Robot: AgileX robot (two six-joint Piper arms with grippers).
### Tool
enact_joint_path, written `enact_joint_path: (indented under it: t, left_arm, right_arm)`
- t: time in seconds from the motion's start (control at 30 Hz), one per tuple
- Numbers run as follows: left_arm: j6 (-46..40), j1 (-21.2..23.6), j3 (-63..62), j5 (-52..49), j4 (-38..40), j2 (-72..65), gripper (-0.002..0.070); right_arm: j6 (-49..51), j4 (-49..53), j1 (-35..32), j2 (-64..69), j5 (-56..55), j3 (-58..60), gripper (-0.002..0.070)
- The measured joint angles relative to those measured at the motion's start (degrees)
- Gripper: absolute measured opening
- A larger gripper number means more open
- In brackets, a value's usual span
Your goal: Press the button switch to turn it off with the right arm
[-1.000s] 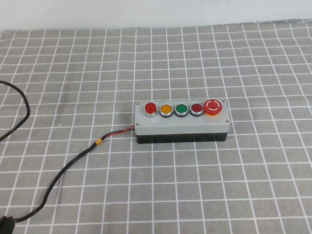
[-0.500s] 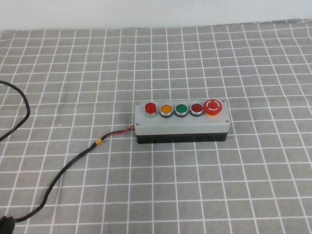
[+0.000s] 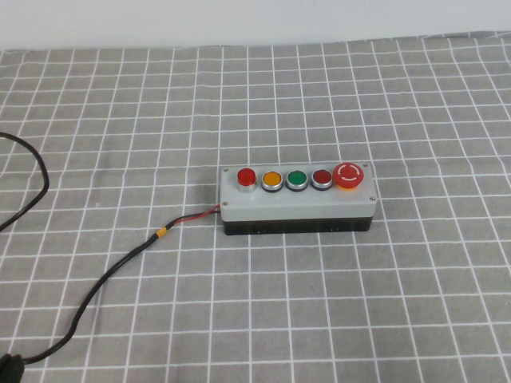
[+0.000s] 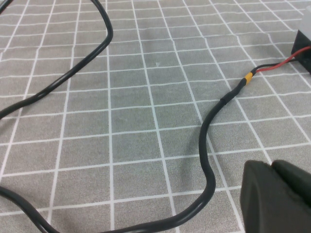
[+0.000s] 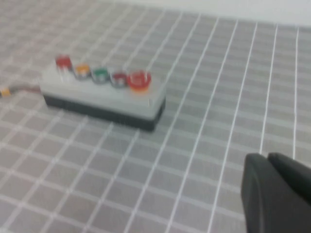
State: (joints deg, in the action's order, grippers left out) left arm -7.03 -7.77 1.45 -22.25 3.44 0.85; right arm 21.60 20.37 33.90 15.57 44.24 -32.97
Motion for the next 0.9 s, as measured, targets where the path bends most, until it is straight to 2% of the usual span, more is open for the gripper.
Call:
enact_joint_path:
  t: [0.27,0.9]
  left_arm:
    - [0.00,0.00,0.00,0.00,0.00,0.00,-0.0003]
    - [0.00,0.00,0.00,-0.10,0.00,0.00,-0.0003]
  right_arm:
    - [0.13,0.00,0.00,-1.60,-3.32,7.88,-0.0016]
    - [0.13,-2.88,0.00,-1.60,-2.40,8.14,-0.0016]
